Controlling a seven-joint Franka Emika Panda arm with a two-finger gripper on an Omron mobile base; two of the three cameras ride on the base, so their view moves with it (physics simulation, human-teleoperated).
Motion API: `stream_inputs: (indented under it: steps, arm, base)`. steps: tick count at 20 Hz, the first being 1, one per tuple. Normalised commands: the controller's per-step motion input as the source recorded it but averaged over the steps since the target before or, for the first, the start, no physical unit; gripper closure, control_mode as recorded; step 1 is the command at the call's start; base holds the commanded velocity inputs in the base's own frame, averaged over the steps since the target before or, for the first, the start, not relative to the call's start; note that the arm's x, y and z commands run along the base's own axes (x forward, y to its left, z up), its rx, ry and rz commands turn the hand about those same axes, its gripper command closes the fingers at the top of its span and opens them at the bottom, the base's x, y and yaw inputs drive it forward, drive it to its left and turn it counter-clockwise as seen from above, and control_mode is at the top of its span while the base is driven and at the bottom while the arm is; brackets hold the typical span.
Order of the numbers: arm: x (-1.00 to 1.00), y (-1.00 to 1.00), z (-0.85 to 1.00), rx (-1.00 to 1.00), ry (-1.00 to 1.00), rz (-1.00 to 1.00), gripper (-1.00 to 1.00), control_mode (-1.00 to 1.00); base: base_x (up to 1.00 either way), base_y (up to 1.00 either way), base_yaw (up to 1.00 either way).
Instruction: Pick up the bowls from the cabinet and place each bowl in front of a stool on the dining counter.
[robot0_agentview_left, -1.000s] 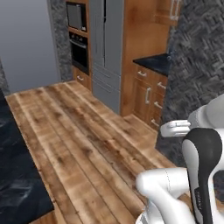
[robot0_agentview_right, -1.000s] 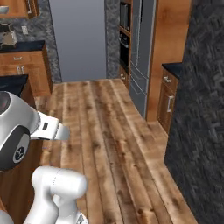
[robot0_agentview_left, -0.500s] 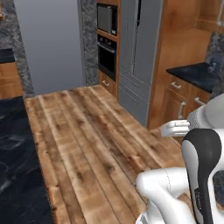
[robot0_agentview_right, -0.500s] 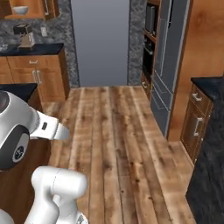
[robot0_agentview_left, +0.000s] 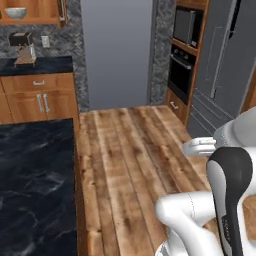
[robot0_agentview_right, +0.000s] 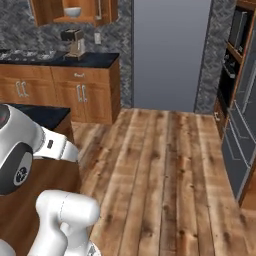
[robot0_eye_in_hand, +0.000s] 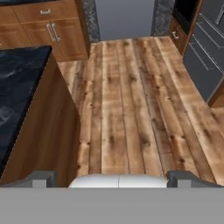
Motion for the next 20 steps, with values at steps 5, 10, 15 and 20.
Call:
stream_inputs:
  steps: [5, 10, 15, 20]
  arm:
    - [0.00, 0.00, 0.00, 0.00, 0.00, 0.00, -1.00, 1.00]
    - [0.00, 0.00, 0.00, 0.00, 0.00, 0.00, -1.00, 1.00]
    - [0.00, 0.00, 0.00, 0.00, 0.00, 0.00, -1.00, 1.00]
    - [0.00, 0.00, 0.00, 0.00, 0.00, 0.00, -1.00, 1.00]
  base:
    - [1.00, -0.35, 0.08]
    - [1.00, -0.29, 0.17]
    - [1.00, 0.00, 0.41]
    - [1.00, -0.06, 0.59]
